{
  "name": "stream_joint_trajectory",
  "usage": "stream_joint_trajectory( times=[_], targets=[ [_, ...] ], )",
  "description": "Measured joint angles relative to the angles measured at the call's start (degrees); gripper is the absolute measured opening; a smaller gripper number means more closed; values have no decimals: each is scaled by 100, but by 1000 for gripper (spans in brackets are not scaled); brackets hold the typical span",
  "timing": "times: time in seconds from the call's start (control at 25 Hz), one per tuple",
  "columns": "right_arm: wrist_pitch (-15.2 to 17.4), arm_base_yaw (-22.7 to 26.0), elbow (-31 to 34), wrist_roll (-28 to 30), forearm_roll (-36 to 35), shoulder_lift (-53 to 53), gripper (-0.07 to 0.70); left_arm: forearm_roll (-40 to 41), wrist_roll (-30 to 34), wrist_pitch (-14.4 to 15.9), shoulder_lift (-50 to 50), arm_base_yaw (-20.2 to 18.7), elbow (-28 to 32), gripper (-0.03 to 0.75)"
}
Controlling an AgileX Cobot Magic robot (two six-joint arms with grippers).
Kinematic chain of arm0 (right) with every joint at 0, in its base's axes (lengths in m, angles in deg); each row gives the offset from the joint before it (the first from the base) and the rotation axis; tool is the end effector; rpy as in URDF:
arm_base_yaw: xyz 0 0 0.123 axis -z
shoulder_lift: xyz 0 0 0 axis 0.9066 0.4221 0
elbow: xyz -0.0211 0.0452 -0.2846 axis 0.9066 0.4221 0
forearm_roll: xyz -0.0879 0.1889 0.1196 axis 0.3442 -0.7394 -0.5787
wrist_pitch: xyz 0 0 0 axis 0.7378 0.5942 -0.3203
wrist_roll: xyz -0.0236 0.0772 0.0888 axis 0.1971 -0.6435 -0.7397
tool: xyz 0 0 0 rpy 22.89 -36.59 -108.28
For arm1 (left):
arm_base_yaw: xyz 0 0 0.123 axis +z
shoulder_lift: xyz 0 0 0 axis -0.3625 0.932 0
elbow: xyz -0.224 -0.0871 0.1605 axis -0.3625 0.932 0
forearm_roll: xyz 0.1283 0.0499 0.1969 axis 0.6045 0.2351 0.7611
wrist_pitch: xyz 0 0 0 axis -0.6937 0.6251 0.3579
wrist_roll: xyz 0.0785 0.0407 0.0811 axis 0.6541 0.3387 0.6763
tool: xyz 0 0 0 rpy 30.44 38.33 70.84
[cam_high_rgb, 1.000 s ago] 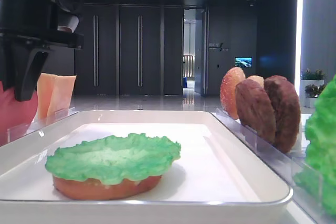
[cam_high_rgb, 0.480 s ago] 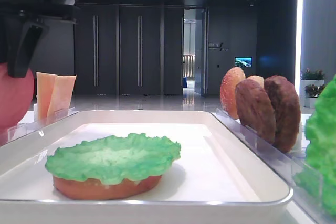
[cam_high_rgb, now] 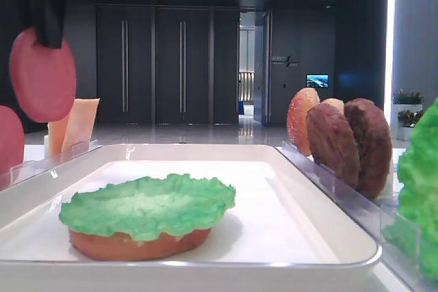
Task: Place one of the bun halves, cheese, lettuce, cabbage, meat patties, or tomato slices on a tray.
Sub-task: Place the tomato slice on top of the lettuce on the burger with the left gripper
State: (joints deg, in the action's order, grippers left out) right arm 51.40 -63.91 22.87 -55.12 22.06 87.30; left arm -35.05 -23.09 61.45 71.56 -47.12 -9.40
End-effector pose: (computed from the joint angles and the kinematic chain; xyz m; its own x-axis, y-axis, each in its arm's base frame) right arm 0.0008 0.0020 0.2526 -0.5091 0.0012 -0.8607 0.0006 1.0000 0.0010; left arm 0.2963 -0.1470 0.2531 -0.9881 0.0983 -0.1183 0.1071 0.9918 -0.0701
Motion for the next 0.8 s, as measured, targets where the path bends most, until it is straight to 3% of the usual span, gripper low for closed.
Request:
stream_joint_trajectory(
  times=[0.2, 0.36, 0.68, 0.8],
  targets=[
    [0, 0, 0, 0, 0, 0, 467, -839, 468, 4, -359, 0, 172, 66],
    [0, 0, 0, 0, 0, 0, 467, -1437, 883, -113, -620, 0, 732, 66],
    [0, 0, 0, 0, 0, 0, 467, -3168, 2428, -1612, -964, 0, 2011, 66],
    [0, 0, 0, 0, 0, 0, 467, -3721, 2955, -1978, -1046, 0, 2398, 66]
  ],
)
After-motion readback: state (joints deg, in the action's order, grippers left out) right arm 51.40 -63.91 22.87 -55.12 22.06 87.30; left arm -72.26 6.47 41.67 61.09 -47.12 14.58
